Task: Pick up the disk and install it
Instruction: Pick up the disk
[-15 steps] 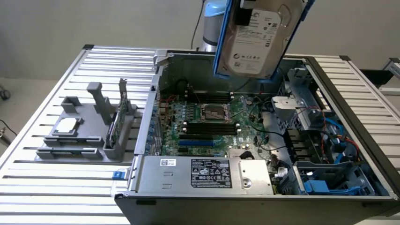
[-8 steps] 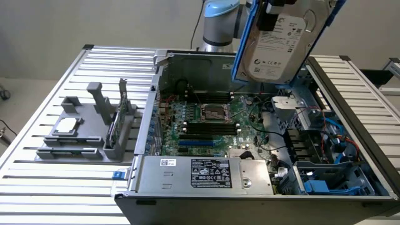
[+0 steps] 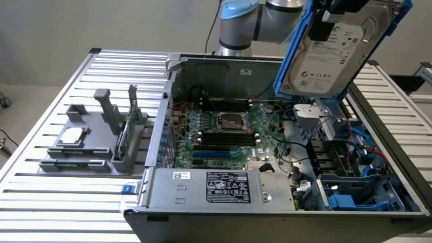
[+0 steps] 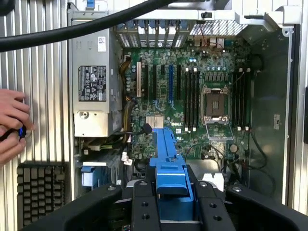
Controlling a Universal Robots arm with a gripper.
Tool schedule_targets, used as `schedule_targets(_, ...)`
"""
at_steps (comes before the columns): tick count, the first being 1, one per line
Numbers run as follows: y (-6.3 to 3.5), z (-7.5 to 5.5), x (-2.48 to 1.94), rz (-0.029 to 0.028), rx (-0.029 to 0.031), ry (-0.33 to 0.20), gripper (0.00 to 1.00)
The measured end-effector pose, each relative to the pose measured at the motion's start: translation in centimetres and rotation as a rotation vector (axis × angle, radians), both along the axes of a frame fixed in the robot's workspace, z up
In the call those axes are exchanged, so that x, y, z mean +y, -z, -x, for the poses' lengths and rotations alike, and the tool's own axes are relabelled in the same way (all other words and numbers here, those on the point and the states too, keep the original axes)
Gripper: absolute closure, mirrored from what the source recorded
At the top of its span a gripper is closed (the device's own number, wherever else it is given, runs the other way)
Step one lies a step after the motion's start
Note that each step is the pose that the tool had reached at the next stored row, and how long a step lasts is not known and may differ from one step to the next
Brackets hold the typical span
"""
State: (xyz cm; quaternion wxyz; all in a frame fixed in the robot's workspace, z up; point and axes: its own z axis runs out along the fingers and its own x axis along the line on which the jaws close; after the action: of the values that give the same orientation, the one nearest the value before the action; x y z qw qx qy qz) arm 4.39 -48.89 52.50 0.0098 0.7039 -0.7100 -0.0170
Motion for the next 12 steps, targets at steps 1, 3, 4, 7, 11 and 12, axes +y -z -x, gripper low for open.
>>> schedule_targets(1, 0.0, -0.4, -0.23, -0.0001, 0.0001, 0.0, 0.67)
schedule_targets(3, 0.0, -1.2, -0.72, -0.0001, 0.0002, 0.0, 0.67)
schedule_targets(4, 0.0, -1.6, -0.99, -0.0001, 0.0002, 0.0, 0.67)
schedule_targets(7, 0.0, -2.5, -1.87, -0.0001, 0.0002, 0.0, 0.67)
schedule_targets(11, 0.0, -3.6, -3.15, -0.0001, 0.0002, 0.0, 0.67)
schedule_targets(12, 0.0, -3.8, -3.48, -0.0001, 0.0002, 0.0, 0.67)
